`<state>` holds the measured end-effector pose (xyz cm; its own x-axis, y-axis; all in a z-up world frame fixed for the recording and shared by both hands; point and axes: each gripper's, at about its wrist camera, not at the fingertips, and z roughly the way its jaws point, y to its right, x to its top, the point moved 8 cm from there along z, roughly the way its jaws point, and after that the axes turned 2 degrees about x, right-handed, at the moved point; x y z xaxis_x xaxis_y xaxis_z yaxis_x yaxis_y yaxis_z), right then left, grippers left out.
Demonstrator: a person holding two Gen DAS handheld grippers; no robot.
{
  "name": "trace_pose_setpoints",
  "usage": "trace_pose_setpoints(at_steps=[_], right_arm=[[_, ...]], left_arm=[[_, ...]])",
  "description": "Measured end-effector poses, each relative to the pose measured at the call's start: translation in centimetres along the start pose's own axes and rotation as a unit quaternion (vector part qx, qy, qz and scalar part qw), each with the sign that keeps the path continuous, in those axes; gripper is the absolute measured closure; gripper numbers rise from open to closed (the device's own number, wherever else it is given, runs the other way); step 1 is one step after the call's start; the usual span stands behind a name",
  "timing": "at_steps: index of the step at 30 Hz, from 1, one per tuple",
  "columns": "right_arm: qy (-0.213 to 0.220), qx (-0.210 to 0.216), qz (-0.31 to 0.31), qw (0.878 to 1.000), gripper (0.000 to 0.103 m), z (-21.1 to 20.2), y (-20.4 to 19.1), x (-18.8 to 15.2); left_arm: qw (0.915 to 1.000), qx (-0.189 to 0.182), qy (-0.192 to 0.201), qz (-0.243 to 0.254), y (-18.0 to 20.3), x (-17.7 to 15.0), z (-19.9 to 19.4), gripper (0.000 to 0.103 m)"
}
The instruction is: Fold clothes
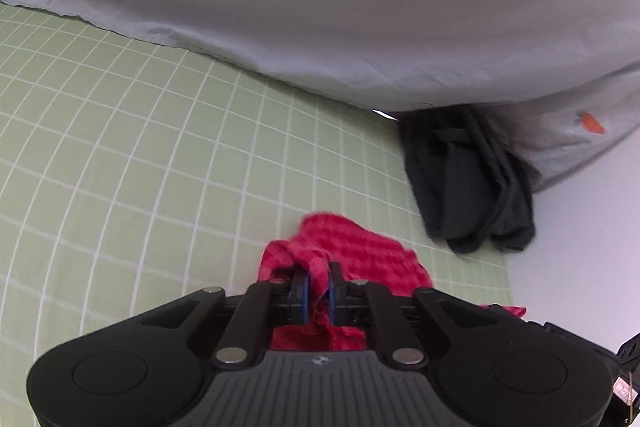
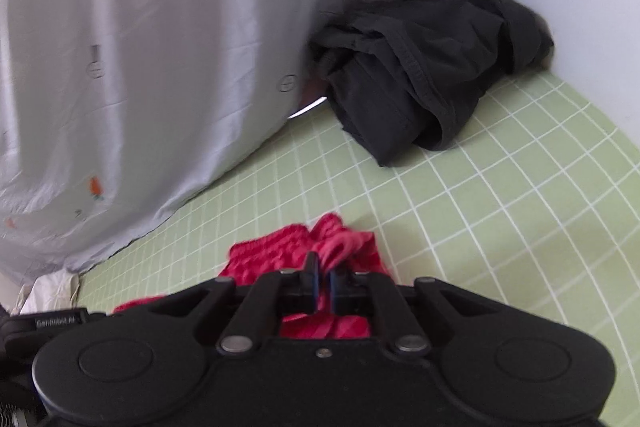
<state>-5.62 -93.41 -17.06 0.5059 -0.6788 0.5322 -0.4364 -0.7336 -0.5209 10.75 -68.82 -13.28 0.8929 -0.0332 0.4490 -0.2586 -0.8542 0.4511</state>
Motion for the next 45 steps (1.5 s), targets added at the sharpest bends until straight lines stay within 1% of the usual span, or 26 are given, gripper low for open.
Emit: trace_pose_setpoints(at_steps=[1,2,3,4,6,8,11,13,14,16,20,22,23,24,25,26,32,34,35,36,37,38,39,40,42,45], right_arm=[[-0.003,-0.003,0.008,1.000,0.082,1.2,0.3,0.7],[-0.002,-0.004,0.014,1.000,0.076,2.1,0.5,1.4],[-0.001,-0.004,0.018,1.000,0.066,2.9,0.7,2.1],[0.003,-0.004,0.015,1.000,0.062,3.3,0.7,2.7],[0.010,-0.007,0.001,1.000,0.062,3.4,0.8,3.5],[0.005,-0.011,-0.014,1.000,0.062,3.1,1.1,3.1],[-0.011,-0.023,-0.035,0.999,0.060,2.7,1.7,1.6],[-0.028,-0.021,-0.049,0.998,0.060,2.6,2.0,0.1],[-0.037,-0.021,-0.051,0.998,0.061,2.7,2.1,-0.6],[-0.053,-0.016,-0.053,0.997,0.063,3.3,2.2,-1.8],[-0.059,-0.018,-0.088,0.994,0.064,4.6,1.4,-2.4],[-0.067,-0.012,-0.092,0.993,0.065,5.5,1.1,-2.3],[-0.072,-0.008,-0.093,0.993,0.068,6.0,0.9,-2.3],[-0.077,-0.005,-0.096,0.992,0.082,6.4,0.8,-2.3],[-0.079,-0.003,-0.105,0.991,0.100,6.6,0.6,-2.2],[-0.078,-0.001,-0.109,0.991,0.102,6.7,0.6,-2.0],[-0.018,-0.001,-0.022,1.000,0.103,5.0,3.6,0.3],[0.003,-0.001,0.008,1.000,0.102,4.4,4.7,1.0],[0.013,-0.001,0.022,1.000,0.100,4.1,5.2,1.4],[0.020,-0.003,0.036,0.999,0.091,3.9,5.7,1.7],[0.019,-0.009,0.044,0.999,0.082,3.8,5.8,1.5],[0.017,-0.005,0.045,0.999,0.064,3.7,5.6,1.3],[0.015,-0.001,0.047,0.999,0.048,3.5,5.3,1.0],[0.008,0.005,0.048,0.999,0.043,3.7,5.0,0.5],[-0.012,0.011,0.040,0.999,0.036,4.4,4.2,-0.5],[-0.046,0.012,0.016,0.999,0.036,5.9,3.1,-2.0]], left_arm=[[1.0000,0.006,-0.001,-0.001,-0.3,0.7,1.0,0.087],[0.9999,0.010,0.009,0.004,-0.5,1.4,1.3,0.081],[0.9998,0.011,0.018,0.001,-0.7,1.9,1.3,0.077],[0.9996,0.012,0.027,-0.002,-1.0,2.5,1.3,0.077],[0.9990,0.014,0.037,-0.019,-1.7,2.3,0.9,0.074],[0.9981,0.017,0.047,-0.036,-2.4,2.2,0.5,0.073],[0.9987,0.027,0.022,-0.037,-3.3,0.2,0.9,0.073],[0.9987,0.033,0.005,-0.038,-3.9,-1.1,1.1,0.073],[0.9988,0.029,-0.005,-0.039,-3.9,-1.8,1.6,0.073],[0.9986,0.035,-0.021,-0.035,-3.8,-3.0,2.6,0.073],[0.9987,0.032,-0.034,-0.019,-3.0,-3.7,4.1,0.073],[0.9988,0.032,-0.027,-0.026,-3.4,-3.5,4.0,0.075],[0.9988,0.032,-0.024,-0.030,-3.6,-3.4,4.0,0.076],[0.9987,0.032,-0.020,-0.033,-3.7,-3.3,4.0,0.078],[0.9987,0.032,-0.017,-0.037,-3.9,-3.2,3.9,0.093],[0.9986,0.033,-0.014,-0.040,-4.1,-3.1,3.9,0.102],[0.9976,0.033,0.006,-0.061,-5.1,-2.5,3.7,0.101],[0.9970,0.033,0.012,-0.068,-5.5,-2.3,3.6,0.093],[0.9968,0.033,0.016,-0.072,-5.6,-2.2,3.6,0.084],[0.9964,0.033,0.019,-0.075,-5.8,-2.1,3.5,0.072],[0.9961,0.033,0.022,-0.079,-6.0,-2.0,3.5,0.064],[0.9968,0.028,0.020,-0.071,-5.7,-2.1,3.5,0.043],[0.9975,0.024,0.017,-0.064,-5.4,-2.2,3.5,0.029],[0.9981,0.019,0.015,-0.057,-5.1,-2.2,3.6,0.027],[0.9989,0.014,0.000,-0.044,-4.4,-2.5,4.3,0.027],[0.9995,0.026,-0.017,0.001,-2.9,-3.2,5.8,0.027]])
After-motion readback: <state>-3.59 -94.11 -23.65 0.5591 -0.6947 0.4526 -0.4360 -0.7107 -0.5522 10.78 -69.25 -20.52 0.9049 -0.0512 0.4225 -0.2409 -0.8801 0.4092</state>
